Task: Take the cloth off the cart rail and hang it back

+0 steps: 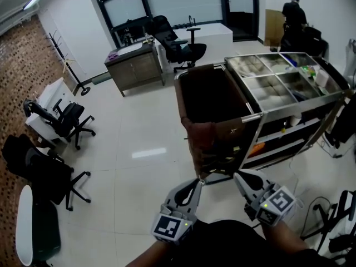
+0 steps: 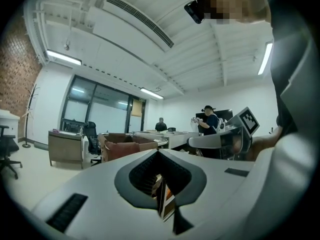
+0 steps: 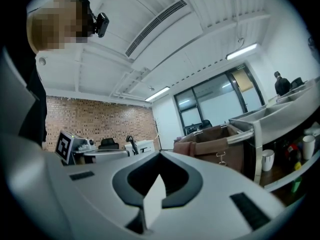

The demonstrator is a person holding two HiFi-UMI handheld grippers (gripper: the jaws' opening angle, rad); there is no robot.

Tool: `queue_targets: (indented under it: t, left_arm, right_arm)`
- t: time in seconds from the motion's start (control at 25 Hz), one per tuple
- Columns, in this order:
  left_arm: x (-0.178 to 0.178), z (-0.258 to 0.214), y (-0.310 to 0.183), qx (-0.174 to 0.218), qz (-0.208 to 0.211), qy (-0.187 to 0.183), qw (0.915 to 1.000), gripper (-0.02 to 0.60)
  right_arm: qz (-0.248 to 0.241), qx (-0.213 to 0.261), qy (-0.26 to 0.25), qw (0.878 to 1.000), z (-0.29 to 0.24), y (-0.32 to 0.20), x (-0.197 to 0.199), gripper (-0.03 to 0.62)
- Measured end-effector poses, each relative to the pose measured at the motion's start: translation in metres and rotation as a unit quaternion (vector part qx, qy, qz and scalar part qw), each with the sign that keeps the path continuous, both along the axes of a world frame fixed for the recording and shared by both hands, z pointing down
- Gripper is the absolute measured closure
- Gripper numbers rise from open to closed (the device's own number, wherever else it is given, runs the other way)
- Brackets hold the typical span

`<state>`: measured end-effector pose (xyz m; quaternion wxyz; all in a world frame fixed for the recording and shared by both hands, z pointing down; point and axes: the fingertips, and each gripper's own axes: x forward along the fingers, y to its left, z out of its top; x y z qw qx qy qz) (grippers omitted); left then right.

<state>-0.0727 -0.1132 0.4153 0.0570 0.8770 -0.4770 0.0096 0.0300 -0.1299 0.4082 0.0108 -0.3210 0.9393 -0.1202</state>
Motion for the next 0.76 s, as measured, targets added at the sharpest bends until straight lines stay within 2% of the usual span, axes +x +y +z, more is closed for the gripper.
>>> queue_targets:
  t: [0.16, 0.4, 0.76]
  left_arm:
    - [0.001, -0.004, -0.005, 0.002, 0.008, 0.001, 1.0000, 0.581]
    - [0.002, -0.014, -0.010, 0.012, 0.012, -0.002, 0.9999, 0.581]
    - [0.014, -0.017, -0.010, 0.014, 0.021, -0.013, 0.9996, 0.581]
  right_arm:
    - [-0.002, -0.002, -0.023, 1.000, -0.004, 0.003, -0.001, 0.589]
    - [0.004, 0.002, -0.007, 1.000, -0.003, 0.001, 0.003, 0.590]
    - [0.000, 0.010, -0.018, 1.000, -0.008, -0.003, 0.004, 0.589]
